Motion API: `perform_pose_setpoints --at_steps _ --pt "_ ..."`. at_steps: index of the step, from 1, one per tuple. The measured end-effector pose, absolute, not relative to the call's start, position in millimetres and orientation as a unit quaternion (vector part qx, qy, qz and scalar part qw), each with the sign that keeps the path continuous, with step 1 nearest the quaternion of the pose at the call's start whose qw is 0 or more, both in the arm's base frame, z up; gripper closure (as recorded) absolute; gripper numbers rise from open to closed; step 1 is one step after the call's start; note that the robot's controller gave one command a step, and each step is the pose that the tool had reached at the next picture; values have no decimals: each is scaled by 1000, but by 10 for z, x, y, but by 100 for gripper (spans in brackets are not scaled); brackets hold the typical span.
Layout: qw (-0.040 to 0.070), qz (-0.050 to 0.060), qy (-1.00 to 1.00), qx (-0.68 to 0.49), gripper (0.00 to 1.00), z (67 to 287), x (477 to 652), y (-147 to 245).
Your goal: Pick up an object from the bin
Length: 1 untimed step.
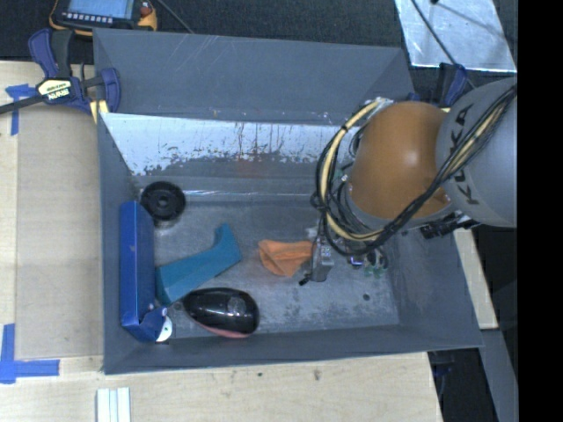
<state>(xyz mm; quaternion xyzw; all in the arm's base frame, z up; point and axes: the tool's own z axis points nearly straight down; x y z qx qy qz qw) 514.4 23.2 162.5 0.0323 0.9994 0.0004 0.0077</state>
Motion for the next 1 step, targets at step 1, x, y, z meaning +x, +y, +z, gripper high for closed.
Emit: perform_pose_setpoints --at_steps 1 --pt "-6 0 1000 25 100 1760 5051 178"
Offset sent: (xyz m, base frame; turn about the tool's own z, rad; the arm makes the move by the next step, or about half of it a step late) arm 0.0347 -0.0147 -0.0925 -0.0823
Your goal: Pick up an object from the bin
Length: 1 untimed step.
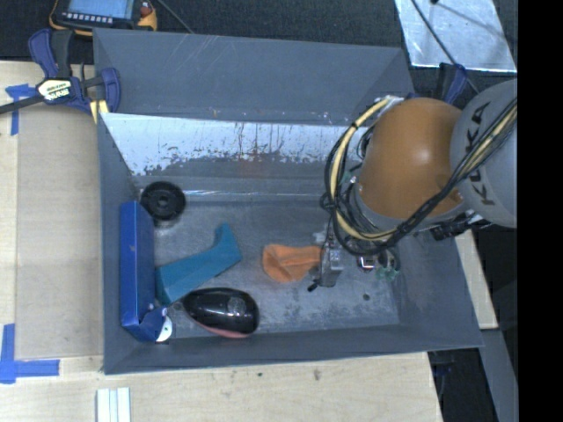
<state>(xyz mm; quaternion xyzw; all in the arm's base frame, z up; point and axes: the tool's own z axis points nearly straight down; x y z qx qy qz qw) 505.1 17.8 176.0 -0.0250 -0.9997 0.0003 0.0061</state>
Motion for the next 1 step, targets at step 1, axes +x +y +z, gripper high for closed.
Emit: perform_pose_setpoints --at_steps 1 --pt "-9 0 -1000 -11 100 1648 5277 137"
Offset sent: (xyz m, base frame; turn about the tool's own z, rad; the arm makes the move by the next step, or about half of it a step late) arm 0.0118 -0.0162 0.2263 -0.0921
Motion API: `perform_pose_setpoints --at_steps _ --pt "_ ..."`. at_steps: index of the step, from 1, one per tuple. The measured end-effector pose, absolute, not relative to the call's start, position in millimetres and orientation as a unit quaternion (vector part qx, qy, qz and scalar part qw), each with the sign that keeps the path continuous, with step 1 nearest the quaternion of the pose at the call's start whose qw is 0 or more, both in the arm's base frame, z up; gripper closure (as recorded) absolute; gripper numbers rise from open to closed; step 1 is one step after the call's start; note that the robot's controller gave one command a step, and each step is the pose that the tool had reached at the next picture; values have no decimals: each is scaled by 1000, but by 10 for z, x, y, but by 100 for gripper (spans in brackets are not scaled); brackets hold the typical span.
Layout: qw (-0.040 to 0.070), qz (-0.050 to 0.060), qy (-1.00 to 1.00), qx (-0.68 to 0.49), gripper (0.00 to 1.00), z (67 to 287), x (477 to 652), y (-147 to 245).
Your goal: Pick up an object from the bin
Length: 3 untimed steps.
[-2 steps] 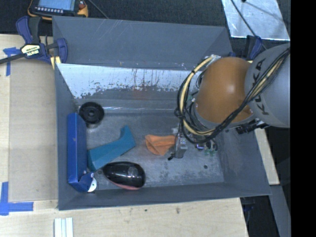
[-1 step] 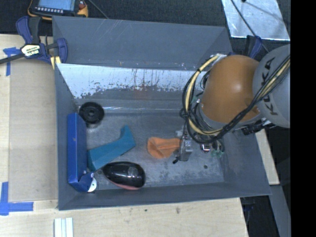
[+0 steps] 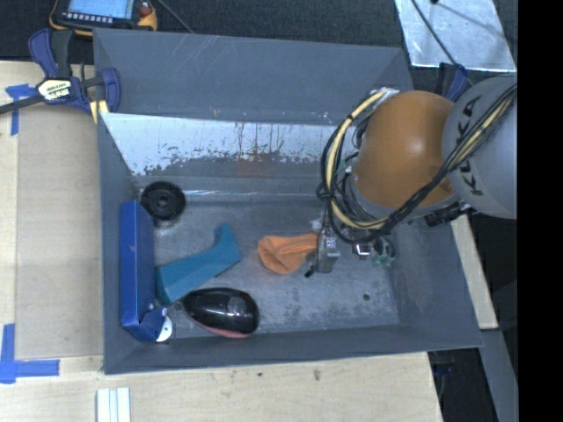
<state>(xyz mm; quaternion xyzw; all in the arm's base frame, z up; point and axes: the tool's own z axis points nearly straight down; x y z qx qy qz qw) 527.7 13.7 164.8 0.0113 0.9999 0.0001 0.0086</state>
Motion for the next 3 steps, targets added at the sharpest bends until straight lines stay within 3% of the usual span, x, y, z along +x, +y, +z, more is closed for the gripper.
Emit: perform_pose_setpoints --at_steps 1,2,3 --pt "-4 0 1000 4 100 1861 5208 110" --pt "8 0 1000 -5 100 1697 5269 -37" --pt "-4 0 1000 -8 100 1875 5211 -32"
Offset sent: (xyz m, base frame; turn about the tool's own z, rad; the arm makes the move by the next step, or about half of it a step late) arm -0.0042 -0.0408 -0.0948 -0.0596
